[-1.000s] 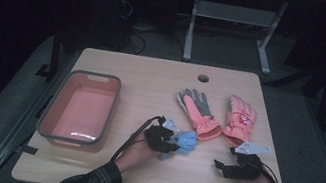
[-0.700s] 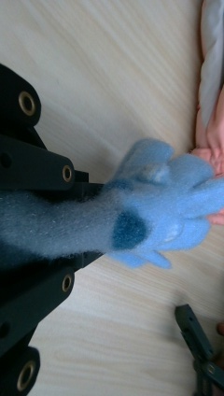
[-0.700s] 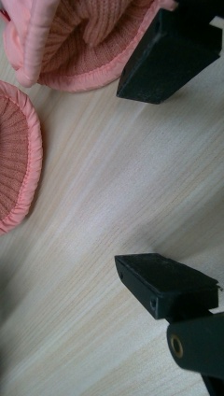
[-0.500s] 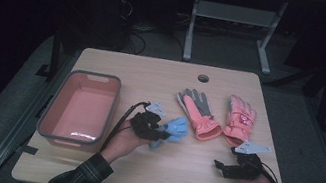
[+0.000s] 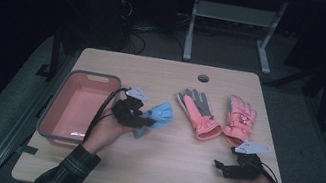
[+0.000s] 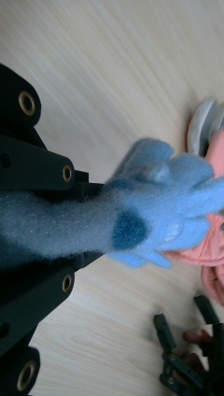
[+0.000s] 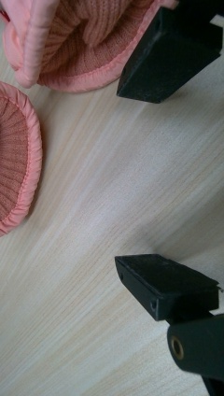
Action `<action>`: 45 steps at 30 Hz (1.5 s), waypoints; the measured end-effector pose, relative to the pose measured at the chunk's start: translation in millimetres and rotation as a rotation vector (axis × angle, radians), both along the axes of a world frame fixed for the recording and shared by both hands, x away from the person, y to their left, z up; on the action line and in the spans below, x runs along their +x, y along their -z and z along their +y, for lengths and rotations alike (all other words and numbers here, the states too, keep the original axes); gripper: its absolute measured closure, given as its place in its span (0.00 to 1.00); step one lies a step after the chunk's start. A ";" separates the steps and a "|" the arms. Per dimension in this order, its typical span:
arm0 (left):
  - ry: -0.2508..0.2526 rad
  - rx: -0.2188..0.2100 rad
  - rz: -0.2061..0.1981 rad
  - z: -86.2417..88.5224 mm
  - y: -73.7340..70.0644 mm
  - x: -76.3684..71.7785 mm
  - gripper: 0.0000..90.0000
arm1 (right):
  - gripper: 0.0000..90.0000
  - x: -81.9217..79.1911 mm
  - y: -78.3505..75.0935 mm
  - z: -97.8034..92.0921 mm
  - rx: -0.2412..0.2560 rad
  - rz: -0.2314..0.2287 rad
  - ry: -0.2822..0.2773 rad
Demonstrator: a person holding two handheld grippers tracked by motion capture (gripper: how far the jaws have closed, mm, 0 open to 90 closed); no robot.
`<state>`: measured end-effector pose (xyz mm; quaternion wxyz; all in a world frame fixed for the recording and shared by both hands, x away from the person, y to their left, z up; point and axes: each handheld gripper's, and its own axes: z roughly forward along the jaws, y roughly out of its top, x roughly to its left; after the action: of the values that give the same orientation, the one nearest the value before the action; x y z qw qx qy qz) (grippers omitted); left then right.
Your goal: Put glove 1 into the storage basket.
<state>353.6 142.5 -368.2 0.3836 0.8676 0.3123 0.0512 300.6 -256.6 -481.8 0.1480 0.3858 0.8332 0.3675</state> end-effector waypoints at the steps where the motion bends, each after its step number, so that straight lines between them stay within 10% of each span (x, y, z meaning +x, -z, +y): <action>1: -0.014 -0.002 -0.009 6.7 -4.3 1.1 0.86 | 0.17 0.0 0.1 0.0 0.000 -0.001 0.000; 24: -0.294 0.012 -0.044 115.4 -19.4 16.6 0.85 | 0.16 0.0 0.0 0.1 -0.002 0.001 -0.004; 45: -0.457 0.128 0.015 159.7 31.6 35.9 0.85 | 0.16 0.1 0.1 0.1 -0.002 0.000 -0.012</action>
<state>389.5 302.2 -399.7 0.3039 0.7972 0.4996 0.1498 300.6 -256.5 -481.9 0.1461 0.3807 0.8359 0.3674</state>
